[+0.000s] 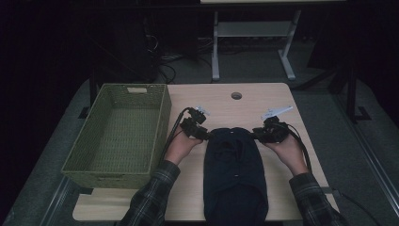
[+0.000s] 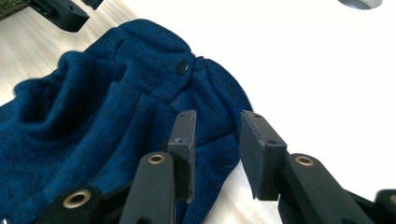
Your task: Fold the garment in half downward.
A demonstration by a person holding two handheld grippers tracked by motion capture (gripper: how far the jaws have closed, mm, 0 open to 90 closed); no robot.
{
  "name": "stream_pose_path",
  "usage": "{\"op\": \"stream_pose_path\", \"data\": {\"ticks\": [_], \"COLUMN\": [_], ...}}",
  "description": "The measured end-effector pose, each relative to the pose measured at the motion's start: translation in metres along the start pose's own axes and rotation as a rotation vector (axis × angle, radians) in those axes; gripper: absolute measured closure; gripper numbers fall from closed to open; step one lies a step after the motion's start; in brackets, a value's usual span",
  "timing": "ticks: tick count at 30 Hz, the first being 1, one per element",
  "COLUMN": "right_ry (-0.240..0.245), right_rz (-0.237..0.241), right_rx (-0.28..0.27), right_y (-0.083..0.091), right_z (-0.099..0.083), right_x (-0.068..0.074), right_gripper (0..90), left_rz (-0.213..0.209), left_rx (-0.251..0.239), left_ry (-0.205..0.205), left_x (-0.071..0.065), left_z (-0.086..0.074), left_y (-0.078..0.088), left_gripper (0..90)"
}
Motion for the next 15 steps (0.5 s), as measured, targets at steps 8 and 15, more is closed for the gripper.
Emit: {"op": "stream_pose_path", "data": {"ticks": [8, 15], "right_ry": [-0.016, -0.053], "right_rz": [-0.003, 0.004], "right_rx": [0.003, 0.031], "right_y": [-0.019, -0.037], "right_z": [0.015, 0.010], "right_x": [-0.013, -0.027], "right_gripper": [65.0, 64.7], "left_rz": [0.021, 0.022], "left_rx": [0.020, 0.039], "left_ry": [-0.013, -0.010], "left_x": [0.018, 0.024], "left_z": [0.006, 0.001], "left_y": [-0.018, -0.031], "left_gripper": [52.1, 47.6]}}
Point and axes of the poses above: each handheld gripper's, and its own axes: y roughly backward along the jaws, z roughly out of its top, x roughly to its left, the point moved 1 cm from there along -y, roughly forward along the jaws, and after that the axes turned 14 degrees about -y, right-handed, at the moved point
